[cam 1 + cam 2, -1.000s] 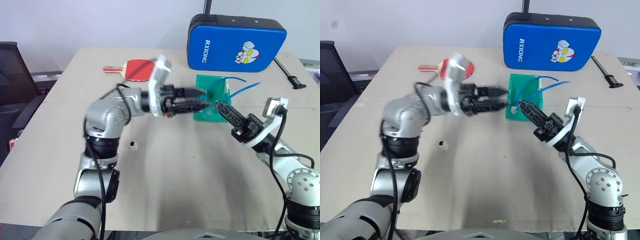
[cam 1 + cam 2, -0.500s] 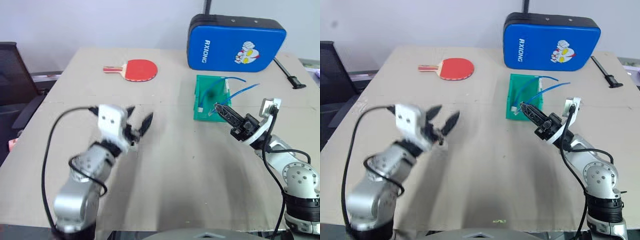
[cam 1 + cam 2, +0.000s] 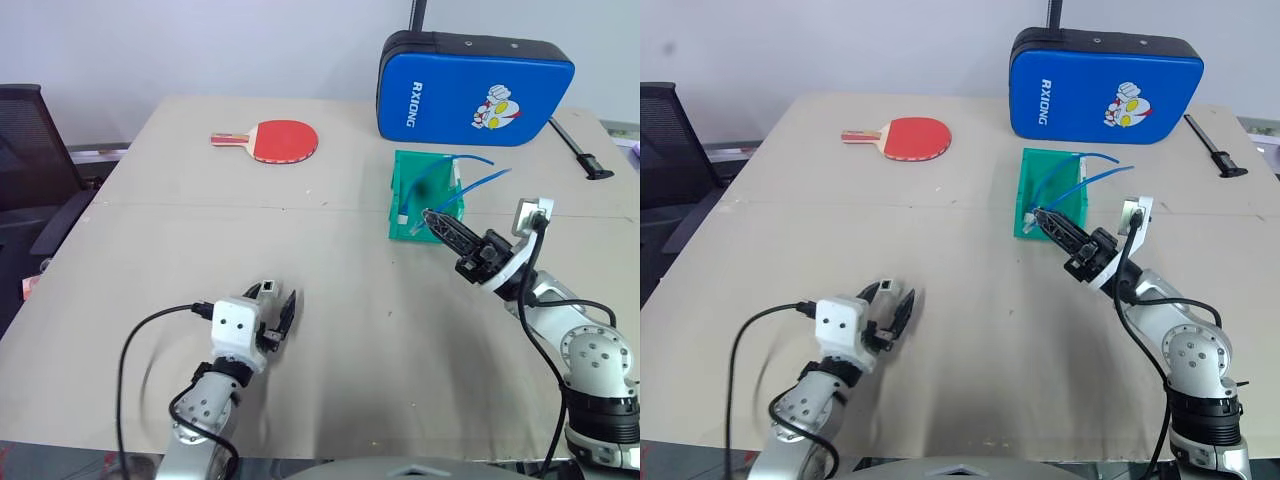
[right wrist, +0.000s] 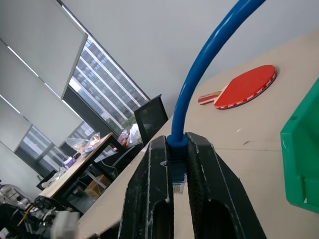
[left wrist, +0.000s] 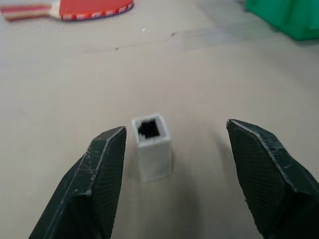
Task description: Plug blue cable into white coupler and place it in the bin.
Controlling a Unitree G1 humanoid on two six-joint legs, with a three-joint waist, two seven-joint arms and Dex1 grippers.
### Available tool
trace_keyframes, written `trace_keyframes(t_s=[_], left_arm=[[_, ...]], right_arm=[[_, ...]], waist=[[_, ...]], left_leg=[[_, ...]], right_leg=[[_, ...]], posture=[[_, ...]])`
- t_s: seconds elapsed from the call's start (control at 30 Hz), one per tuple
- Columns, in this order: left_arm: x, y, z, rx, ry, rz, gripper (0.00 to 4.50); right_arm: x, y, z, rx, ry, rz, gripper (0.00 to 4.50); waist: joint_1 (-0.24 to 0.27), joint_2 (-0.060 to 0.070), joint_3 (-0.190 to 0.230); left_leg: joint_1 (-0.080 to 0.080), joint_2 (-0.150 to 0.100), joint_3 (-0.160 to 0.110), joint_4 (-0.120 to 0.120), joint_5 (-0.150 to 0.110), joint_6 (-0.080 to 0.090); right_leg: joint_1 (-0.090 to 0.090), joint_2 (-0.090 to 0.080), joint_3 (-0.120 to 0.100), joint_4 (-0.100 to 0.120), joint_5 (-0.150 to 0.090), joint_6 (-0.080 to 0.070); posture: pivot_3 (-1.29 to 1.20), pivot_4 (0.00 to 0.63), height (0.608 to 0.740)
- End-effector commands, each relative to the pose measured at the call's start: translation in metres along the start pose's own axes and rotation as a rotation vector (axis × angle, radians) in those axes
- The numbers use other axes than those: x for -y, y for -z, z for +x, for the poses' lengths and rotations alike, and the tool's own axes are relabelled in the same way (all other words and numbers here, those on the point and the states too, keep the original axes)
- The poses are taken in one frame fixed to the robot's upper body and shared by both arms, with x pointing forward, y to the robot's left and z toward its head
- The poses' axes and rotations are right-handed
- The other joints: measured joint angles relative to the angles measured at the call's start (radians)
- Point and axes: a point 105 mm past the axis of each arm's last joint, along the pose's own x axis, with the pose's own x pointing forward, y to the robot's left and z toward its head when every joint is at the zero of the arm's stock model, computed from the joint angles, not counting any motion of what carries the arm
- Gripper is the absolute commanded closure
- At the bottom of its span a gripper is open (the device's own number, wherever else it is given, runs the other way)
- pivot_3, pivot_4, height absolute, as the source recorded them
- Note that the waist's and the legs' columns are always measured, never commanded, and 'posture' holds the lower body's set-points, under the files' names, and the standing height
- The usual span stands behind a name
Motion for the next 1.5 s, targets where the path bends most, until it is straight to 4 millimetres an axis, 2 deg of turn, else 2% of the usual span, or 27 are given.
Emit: trace_keyframes(t_s=[0.03, 0.23, 0.33, 0.37, 0.4, 0.43, 0.5, 0.57, 0.67, 0.8, 0.9, 0.97, 1.2, 1.5], left_arm=[[-0.008, 0.003, 0.001, 0.021, -0.055, 0.030, 1.23], [-0.007, 0.013, 0.006, 0.013, -0.043, 0.003, 1.23], [-0.007, 0.015, 0.008, 0.016, -0.033, -0.006, 1.95], [-0.007, 0.016, 0.009, 0.016, -0.032, -0.005, 2.43], [-0.008, 0.016, 0.010, 0.015, -0.031, 0.013, 3.10], [-0.008, 0.016, 0.012, 0.016, -0.029, 0.028, 3.22], [-0.011, 0.015, 0.016, 0.020, -0.039, 0.034, 4.18], [-0.013, 0.011, 0.020, 0.033, -0.043, 0.038, 4.18], [-0.011, -0.007, 0.032, 0.094, -0.013, 0.051, 4.18], [0.013, -0.054, 0.062, 0.233, 0.126, 0.082, 4.18], [0.032, -0.084, 0.082, 0.307, 0.181, 0.114, 4.18], [0.045, -0.097, 0.093, 0.344, 0.204, 0.125, 4.18], [0.073, -0.112, 0.107, 0.396, 0.267, 0.159, 4.18], [0.079, -0.111, 0.104, 0.407, 0.289, 0.163, 4.18]], right_arm=[[-0.010, -0.006, -0.001, 0.023, -0.020, -0.031, 4.50], [-0.008, -0.007, -0.002, 0.028, -0.006, -0.038, 4.50], [-0.009, -0.006, -0.001, 0.025, -0.008, -0.044, 4.50], [-0.010, -0.007, -0.001, 0.024, -0.009, -0.047, 4.50], [-0.010, -0.007, 0.000, 0.025, -0.011, -0.051, 4.50], [-0.011, -0.008, 0.001, 0.026, -0.013, -0.054, 4.50], [-0.013, -0.008, 0.003, 0.025, -0.020, -0.061, 4.50], [-0.016, -0.008, 0.006, 0.016, -0.033, -0.079, 4.50], [-0.024, -0.004, 0.018, -0.025, -0.053, -0.199, 4.50], [-0.039, 0.012, 0.051, -0.109, -0.110, -0.521, 4.50], [-0.042, 0.022, 0.068, -0.110, -0.125, -0.644, 4.50], [-0.039, 0.026, 0.078, -0.090, -0.098, -0.729, 4.50], [-0.041, 0.021, 0.095, 0.001, -0.089, -0.848, 4.50], [-0.034, 0.027, 0.097, -0.025, -0.076, -0.920, 4.50]], waist=[[0.000, 0.000, 0.000], [0.000, 0.002, -0.001], [0.001, 0.003, -0.002], [0.001, 0.004, -0.002], [0.001, 0.004, -0.003], [0.001, 0.005, -0.003], [0.001, 0.005, -0.004], [0.001, 0.005, -0.004], [0.000, 0.005, -0.004], [0.001, 0.004, -0.004], [0.002, 0.003, -0.004], [0.001, 0.003, -0.005], [-0.002, 0.003, -0.004], [-0.001, 0.003, -0.004]], left_leg=[[0.000, 0.000, 0.000, 0.000, 0.000, 0.000], [0.000, 0.000, 0.000, 0.000, 0.000, 0.001], [0.001, 0.000, 0.000, 0.000, 0.000, 0.001], [0.002, 0.000, 0.000, 0.000, 0.000, 0.001], [0.002, 0.000, 0.001, 0.000, 0.000, 0.001], [0.003, 0.000, 0.001, 0.000, 0.000, 0.001], [0.003, 0.000, 0.002, 0.000, 0.000, 0.001], [0.004, 0.000, 0.002, 0.000, 0.000, 0.001], [0.004, 0.000, 0.002, 0.000, 0.000, 0.001], [0.002, 0.000, 0.002, 0.000, 0.000, 0.001], [0.001, 0.000, 0.000, 0.000, 0.000, 0.000], [-0.001, -0.001, 0.000, 0.000, 0.000, 0.000], [-0.002, -0.001, 0.001, -0.001, 0.002, -0.003], [-0.002, 0.000, -0.001, 0.000, 0.000, 0.000]], right_leg=[[0.000, 0.000, 0.000, 0.000, 0.000, 0.000], [0.000, -0.003, 0.000, 0.000, 0.000, 0.000], [0.000, -0.001, 0.000, 0.001, 0.000, 0.000], [0.000, 0.000, 0.000, 0.001, 0.000, 0.000], [0.000, 0.000, 0.000, 0.002, 0.000, 0.000], [0.001, 0.000, 0.000, 0.002, 0.000, 0.000], [0.001, 0.001, 0.000, 0.003, 0.000, 0.000], [0.001, 0.001, 0.000, 0.003, 0.000, 0.000], [0.001, 0.002, 0.000, 0.003, 0.000, 0.000], [0.000, 0.002, -0.001, 0.003, 0.000, 0.000], [0.000, 0.001, -0.004, 0.002, 0.000, 0.000], [0.000, 0.001, -0.004, 0.001, 0.000, 0.000], [-0.001, -0.001, -0.008, -0.002, 0.000, 0.000], [-0.001, -0.002, -0.011, 0.000, 0.000, 0.000]], posture=[[0.00, 0.150, 0.681], [0.00, 0.150, 0.681], [0.00, 0.150, 0.681], [0.00, 0.150, 0.681], [0.00, 0.150, 0.681], [0.00, 0.150, 0.681], [0.00, 0.150, 0.681], [0.00, 0.150, 0.681], [0.00, 0.150, 0.681], [0.00, 0.150, 0.681], [0.00, 0.150, 0.681], [0.00, 0.150, 0.681], [0.00, 0.150, 0.681], [0.00, 0.150, 0.681]])
